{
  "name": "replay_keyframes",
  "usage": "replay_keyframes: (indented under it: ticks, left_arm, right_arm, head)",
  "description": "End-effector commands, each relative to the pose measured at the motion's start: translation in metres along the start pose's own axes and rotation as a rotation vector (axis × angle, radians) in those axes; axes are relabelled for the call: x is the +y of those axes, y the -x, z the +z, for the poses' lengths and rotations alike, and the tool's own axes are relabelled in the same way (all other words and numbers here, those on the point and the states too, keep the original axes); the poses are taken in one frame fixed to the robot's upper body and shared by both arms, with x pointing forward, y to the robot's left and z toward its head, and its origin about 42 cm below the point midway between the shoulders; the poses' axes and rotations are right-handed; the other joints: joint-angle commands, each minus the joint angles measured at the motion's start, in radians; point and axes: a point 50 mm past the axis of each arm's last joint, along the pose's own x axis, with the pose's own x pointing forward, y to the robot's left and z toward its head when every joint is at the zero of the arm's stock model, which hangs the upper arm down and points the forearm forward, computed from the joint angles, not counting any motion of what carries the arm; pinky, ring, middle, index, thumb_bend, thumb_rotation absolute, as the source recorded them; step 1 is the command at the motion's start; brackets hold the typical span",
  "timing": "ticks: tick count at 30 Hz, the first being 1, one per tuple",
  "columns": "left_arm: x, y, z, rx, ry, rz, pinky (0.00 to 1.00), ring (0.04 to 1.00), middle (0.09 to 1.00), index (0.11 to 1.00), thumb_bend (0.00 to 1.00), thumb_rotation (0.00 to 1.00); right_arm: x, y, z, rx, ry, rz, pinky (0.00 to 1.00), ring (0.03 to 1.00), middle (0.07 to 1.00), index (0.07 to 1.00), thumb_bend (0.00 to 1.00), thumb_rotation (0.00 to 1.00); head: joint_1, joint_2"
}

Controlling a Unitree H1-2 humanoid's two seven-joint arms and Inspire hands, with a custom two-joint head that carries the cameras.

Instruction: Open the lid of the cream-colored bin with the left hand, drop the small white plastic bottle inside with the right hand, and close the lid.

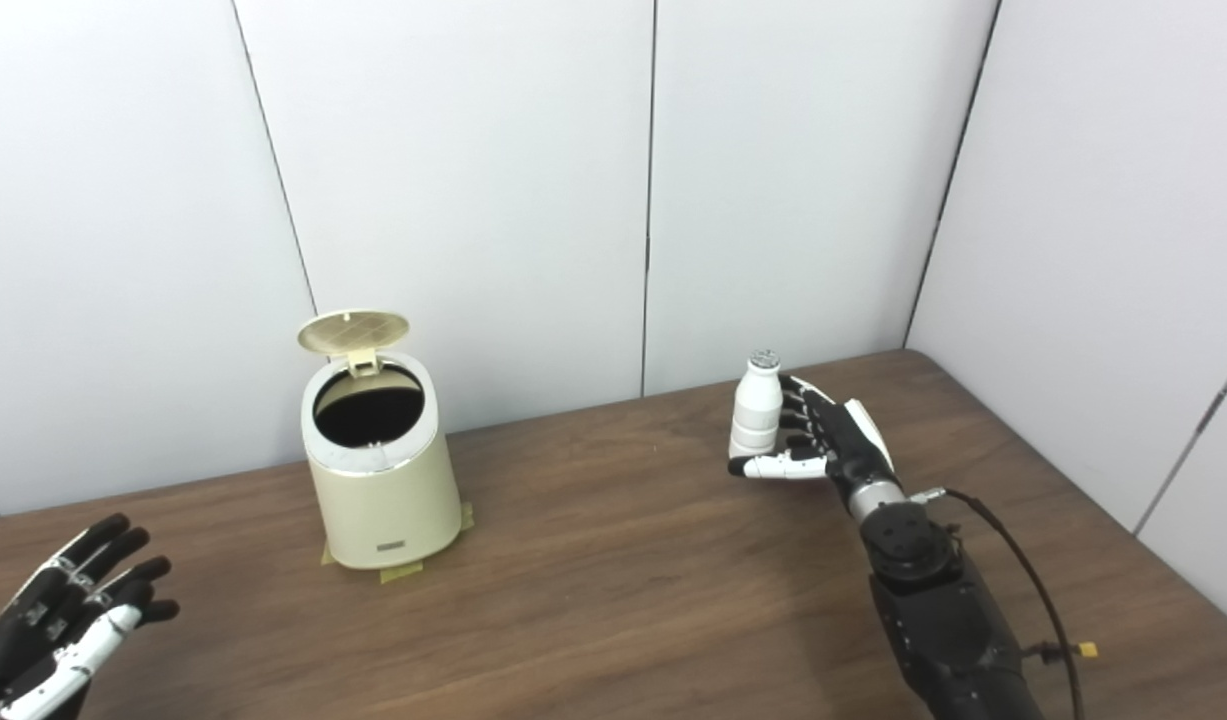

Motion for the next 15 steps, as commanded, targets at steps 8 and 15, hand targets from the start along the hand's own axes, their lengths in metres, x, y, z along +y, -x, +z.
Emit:
replay_keyframes:
  ticks: [8,15]
  left_arm:
    - [-0.009,-0.005,0.021,-0.064,0.004,-0.026,0.65,0.786,0.852,0.841,0.42,0.00]
    - [-0.011,-0.003,0.024,-0.063,0.000,-0.025,0.63,0.776,0.850,0.832,0.42,0.00]
  right_arm:
    - [0.004,-0.019,0.032,-0.124,-0.035,-0.050,0.69,0.729,0.801,0.813,0.78,0.00]
    - [0.011,-0.023,0.031,-0.191,-0.039,-0.122,0.48,0.595,0.715,0.735,0.73,0.00]
  head:
    - [-0.001,0.000]
    - [0.011,0.010]
